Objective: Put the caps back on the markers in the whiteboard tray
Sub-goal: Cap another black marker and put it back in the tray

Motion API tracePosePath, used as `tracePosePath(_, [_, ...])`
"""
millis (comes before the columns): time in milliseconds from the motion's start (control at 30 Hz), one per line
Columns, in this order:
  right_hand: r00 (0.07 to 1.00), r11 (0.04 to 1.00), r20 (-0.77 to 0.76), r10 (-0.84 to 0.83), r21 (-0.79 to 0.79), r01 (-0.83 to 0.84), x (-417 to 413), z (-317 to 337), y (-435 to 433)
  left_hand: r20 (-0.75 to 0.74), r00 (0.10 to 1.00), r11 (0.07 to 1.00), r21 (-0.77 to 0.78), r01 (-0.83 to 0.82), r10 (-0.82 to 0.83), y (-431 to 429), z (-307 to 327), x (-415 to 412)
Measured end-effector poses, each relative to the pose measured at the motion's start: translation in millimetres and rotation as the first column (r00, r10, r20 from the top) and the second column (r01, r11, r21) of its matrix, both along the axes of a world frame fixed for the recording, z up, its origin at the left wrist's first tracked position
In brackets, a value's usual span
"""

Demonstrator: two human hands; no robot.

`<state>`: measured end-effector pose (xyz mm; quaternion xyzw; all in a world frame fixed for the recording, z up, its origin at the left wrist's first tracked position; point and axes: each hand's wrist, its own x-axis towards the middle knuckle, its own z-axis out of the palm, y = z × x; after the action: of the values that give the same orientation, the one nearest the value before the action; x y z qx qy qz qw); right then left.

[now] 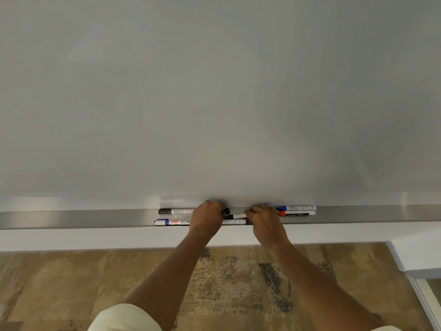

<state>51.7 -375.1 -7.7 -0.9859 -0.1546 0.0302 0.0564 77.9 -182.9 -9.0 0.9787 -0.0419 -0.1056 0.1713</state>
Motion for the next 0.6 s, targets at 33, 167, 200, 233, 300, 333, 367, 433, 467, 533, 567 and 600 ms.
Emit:
tracePosePath(33, [1.000, 1.000, -0.001, -0.002, -0.003, 0.002, 0, 0, 0, -0.005, 1.000, 1.000, -0.008, -0.003, 0.003, -1, 0, 1])
tracePosePath(167, [1.000, 0.999, 0.013, -0.009, -0.032, 0.009, -2, 4, 0, -0.015, 1.000, 0.998, -0.067, -0.015, 0.014, 0, 2, 3])
tracePosePath(200, [1.000, 0.999, 0.026, -0.011, -0.039, 0.012, -4, 5, -1, -0.014, 1.000, 0.996, -0.085, -0.023, 0.022, 1, 3, 2])
tracePosePath(233, [0.999, 0.999, 0.042, -0.012, -0.045, 0.014, -5, 5, -3, -0.012, 0.999, 0.994, -0.107, -0.036, 0.035, 3, 4, 1])
tracePosePath(300, [0.997, 0.998, 0.079, -0.019, -0.055, 0.024, -9, 7, -7, -0.001, 0.998, 0.985, -0.160, -0.069, 0.070, 6, 6, -1])
tracePosePath(333, [0.995, 0.998, 0.094, -0.027, -0.056, 0.032, -10, 8, -9, 0.011, 0.996, 0.978, -0.190, -0.082, 0.086, 7, 8, -3])
tracePosePath(367, [0.994, 0.998, 0.107, -0.035, -0.052, 0.041, -12, 9, -11, 0.026, 0.994, 0.970, -0.226, -0.093, 0.102, 8, 11, -4])
tracePosePath(433, [0.990, 0.998, 0.132, -0.057, -0.030, 0.061, -14, 12, -16, 0.051, 0.990, 0.939, -0.328, -0.106, 0.129, 10, 18, -5])
tracePosePath(467, [0.987, 0.998, 0.146, -0.065, -0.013, 0.068, -15, 16, -18, 0.054, 0.987, 0.915, -0.384, -0.121, 0.154, 12, 23, -6])
tracePosePath(533, [0.982, 0.997, 0.172, -0.077, 0.027, 0.073, -17, 23, -20, 0.038, 0.971, 0.850, -0.492, -0.189, 0.238, 17, 34, -10])
tracePosePath(567, [0.979, 0.996, 0.186, -0.079, 0.048, 0.072, -18, 29, -22, 0.016, 0.961, 0.811, -0.542, -0.223, 0.275, 20, 41, -13])
tracePosePath(600, [0.977, 0.995, 0.199, -0.081, 0.068, 0.069, -19, 35, -22, -0.025, 0.954, 0.765, -0.591, -0.256, 0.300, 23, 48, -15])
